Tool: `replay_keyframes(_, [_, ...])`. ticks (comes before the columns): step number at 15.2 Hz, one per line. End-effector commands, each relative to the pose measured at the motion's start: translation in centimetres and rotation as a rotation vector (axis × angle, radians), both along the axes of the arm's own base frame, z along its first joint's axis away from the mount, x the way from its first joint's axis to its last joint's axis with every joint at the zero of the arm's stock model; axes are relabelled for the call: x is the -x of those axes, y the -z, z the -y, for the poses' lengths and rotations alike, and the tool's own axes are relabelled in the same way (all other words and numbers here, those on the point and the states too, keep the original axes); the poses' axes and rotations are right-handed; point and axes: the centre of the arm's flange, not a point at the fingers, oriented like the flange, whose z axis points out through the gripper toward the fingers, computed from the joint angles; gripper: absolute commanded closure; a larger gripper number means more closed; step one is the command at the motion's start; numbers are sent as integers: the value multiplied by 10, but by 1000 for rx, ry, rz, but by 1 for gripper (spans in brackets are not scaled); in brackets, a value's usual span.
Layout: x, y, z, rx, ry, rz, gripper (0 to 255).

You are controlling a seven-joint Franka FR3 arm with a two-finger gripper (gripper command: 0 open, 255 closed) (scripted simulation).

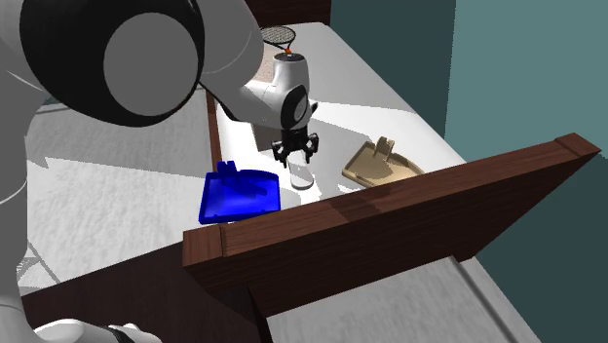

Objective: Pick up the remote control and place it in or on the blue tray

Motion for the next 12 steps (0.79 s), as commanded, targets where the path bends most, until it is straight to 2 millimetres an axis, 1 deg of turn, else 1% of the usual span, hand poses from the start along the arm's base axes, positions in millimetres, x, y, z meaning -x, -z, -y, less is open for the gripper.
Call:
replay_keyframes(1, [0, -12, 0, 0, 0, 0, 255])
replay_keyframes(12, [0, -70, 0, 0, 0, 0, 255])
